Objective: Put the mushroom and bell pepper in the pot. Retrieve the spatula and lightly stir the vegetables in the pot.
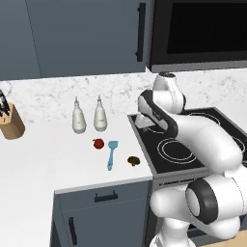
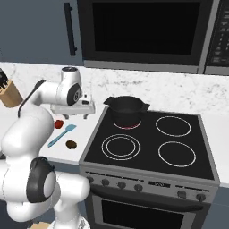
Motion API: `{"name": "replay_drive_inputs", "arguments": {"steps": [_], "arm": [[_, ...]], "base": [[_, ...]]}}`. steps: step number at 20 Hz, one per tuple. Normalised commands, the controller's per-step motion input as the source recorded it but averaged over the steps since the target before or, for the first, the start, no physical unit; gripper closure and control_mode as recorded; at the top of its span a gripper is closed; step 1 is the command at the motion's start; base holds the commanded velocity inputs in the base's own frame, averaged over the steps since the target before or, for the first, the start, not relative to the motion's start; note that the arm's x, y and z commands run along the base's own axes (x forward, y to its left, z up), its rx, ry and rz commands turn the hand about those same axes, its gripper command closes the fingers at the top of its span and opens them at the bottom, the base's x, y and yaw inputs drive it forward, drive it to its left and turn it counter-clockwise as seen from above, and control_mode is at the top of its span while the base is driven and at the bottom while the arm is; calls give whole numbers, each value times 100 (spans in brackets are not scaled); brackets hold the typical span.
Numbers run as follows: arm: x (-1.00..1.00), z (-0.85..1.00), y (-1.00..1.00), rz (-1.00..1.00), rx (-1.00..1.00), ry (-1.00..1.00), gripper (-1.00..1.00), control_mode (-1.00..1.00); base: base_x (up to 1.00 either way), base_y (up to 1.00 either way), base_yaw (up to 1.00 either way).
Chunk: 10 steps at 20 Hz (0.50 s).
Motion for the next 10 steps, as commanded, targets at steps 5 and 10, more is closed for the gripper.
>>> {"name": "replay_drive_inputs", "arguments": {"steps": [5, 10], "arm": [[0, -57, 15, 11, 0, 0, -100, -100], [0, -28, 14, 6, -7, 8, -100, -100]], "base": [[0, 0, 0], [0, 0, 0]]}}
